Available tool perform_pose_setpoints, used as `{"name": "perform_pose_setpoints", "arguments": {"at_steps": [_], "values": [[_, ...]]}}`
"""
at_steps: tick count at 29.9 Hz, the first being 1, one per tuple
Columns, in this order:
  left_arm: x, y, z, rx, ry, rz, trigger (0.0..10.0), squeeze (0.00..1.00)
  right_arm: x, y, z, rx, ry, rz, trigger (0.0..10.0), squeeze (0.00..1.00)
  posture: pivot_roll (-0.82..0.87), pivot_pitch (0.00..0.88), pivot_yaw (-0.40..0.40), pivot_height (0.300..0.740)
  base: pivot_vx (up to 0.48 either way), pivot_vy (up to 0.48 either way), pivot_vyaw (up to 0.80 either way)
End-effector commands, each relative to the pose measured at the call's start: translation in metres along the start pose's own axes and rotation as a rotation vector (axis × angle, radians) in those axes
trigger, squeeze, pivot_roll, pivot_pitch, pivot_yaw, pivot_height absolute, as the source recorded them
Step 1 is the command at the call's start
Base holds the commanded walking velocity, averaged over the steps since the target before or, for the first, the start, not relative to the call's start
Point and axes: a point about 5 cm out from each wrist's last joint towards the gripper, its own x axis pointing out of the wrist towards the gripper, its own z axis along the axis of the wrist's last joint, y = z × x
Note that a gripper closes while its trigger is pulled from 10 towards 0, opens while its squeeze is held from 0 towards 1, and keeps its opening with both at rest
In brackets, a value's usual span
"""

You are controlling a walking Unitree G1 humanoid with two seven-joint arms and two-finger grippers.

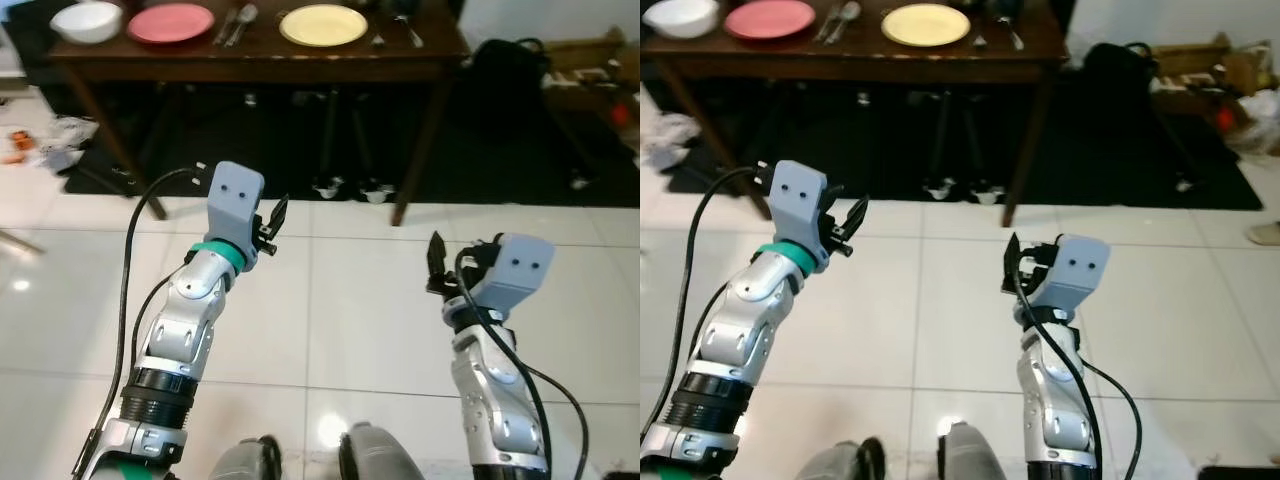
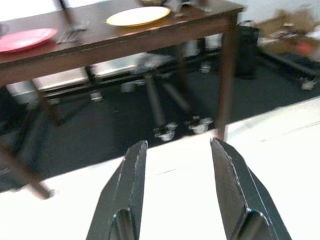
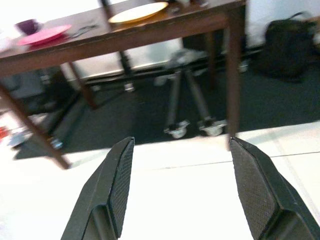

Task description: Setting the table

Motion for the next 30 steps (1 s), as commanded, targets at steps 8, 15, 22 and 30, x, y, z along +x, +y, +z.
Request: {"name": "perform_pose_setpoints", "arguments": {"at_steps": [8,15,22,30], "values": [[0.002,-0.003,-0.004,-0.019,0.026,0.005,10.0,0.0,-0.001,-0.002,-0.002,0.023,0.027,-0.002,10.0,0.0,-0.15,0.003,0.101,0.74,0.0,0.0,0.0],[0.004,-0.002,-0.006,-0.014,0.037,0.031,10.0,0.0,-0.002,-0.003,-0.002,0.02,0.024,0.012,10.0,0.0,-0.16,0.0,0.102,0.74,0.0,0.0,0.0],[0.004,0.001,-0.006,-0.007,0.037,0.06,10.0,0.0,-0.003,0.0,-0.004,-0.025,0.029,0.036,10.0,0.0,-0.16,0.002,0.105,0.74,0.0,0.0,0.31],[0.003,0.007,-0.009,0.024,0.058,0.124,10.0,0.0,-0.003,0.0,-0.004,-0.024,0.03,0.034,10.0,0.0,-0.15,0.007,0.108,0.74,0.0,0.0,0.79]]}}
